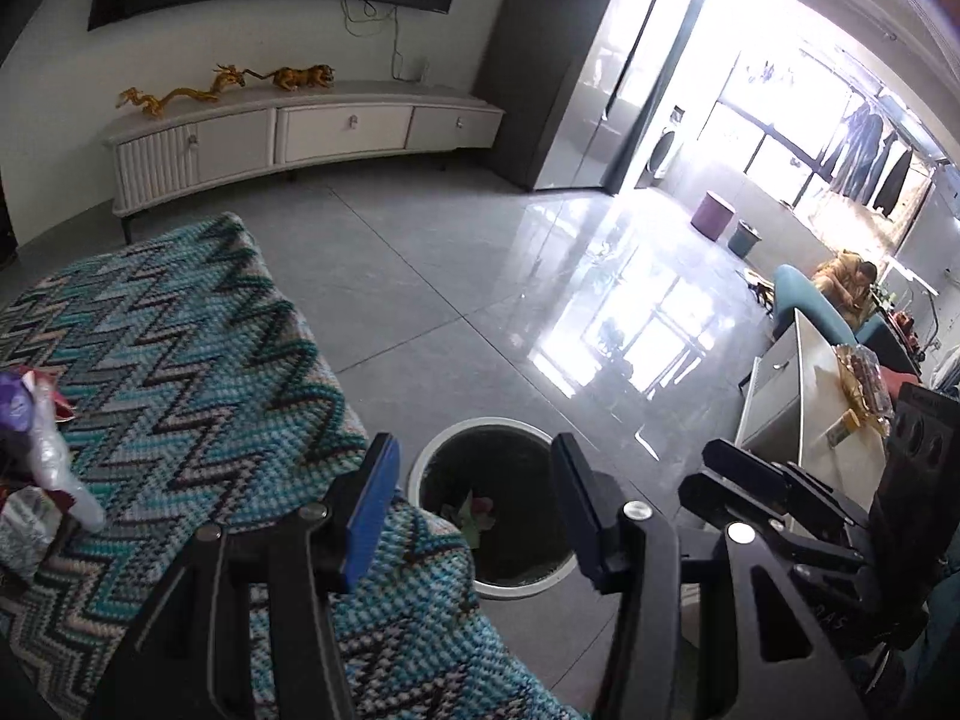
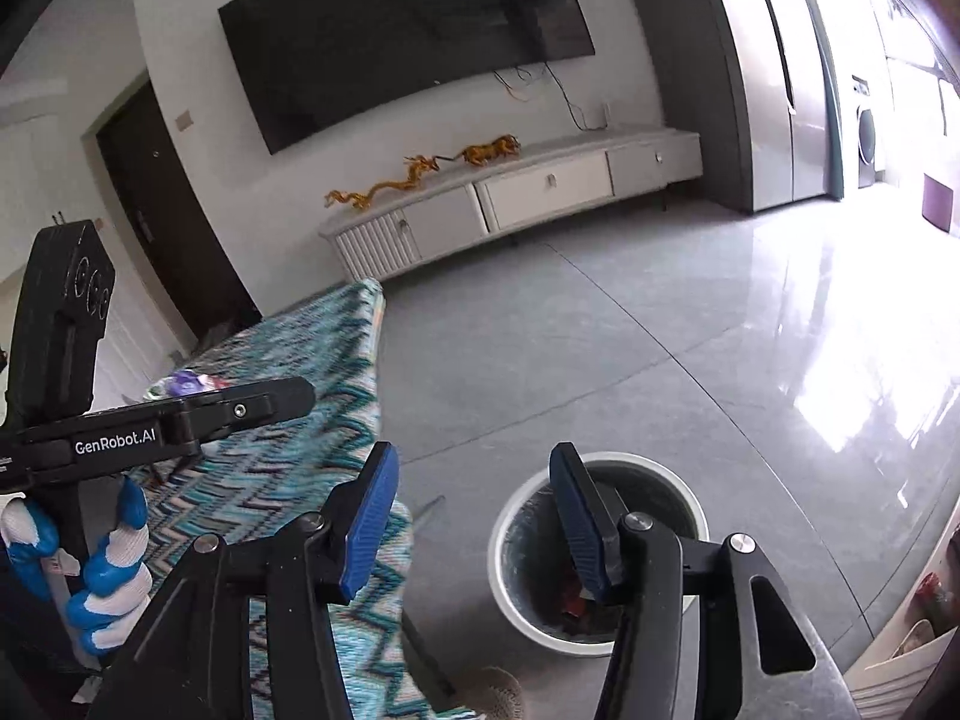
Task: Collect trash
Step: 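Move both open tools back to the remaining trash on the rug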
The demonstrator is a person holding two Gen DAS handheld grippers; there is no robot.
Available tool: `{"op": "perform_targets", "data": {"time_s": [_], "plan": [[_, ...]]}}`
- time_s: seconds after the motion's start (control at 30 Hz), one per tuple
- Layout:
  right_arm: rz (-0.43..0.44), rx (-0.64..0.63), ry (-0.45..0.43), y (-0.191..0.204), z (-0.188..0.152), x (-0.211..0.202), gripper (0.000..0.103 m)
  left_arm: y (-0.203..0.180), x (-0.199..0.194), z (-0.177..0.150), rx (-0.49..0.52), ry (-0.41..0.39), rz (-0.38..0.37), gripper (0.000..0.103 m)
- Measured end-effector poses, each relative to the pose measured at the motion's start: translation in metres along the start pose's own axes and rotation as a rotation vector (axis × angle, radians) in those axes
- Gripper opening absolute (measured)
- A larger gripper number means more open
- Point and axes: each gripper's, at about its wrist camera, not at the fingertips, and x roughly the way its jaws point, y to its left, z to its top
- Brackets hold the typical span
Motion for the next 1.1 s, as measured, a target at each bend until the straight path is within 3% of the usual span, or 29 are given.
{"op": "perform_targets", "data": {"time_s": [0.5, 0.6, 0.87, 1.1], "plan": [[0.143, -0.2, -0.117, 0.114, 0.02, -0.057, 0.052, 0.094, -0.194, -0.016, -0.134, -0.295, 0.304, 0.053], [0.165, -0.232, -0.135, 0.129, 0.019, -0.069, 0.053, 0.102, -0.225, -0.031, -0.149, -0.335, 0.359, 0.059], [0.22, -0.302, -0.176, 0.165, 0.011, -0.095, 0.055, 0.115, -0.291, -0.066, -0.189, -0.42, 0.447, 0.068], [0.252, -0.353, -0.198, 0.188, 0.007, -0.107, 0.057, 0.123, -0.327, -0.082, -0.203, -0.476, 0.513, 0.068]]}}
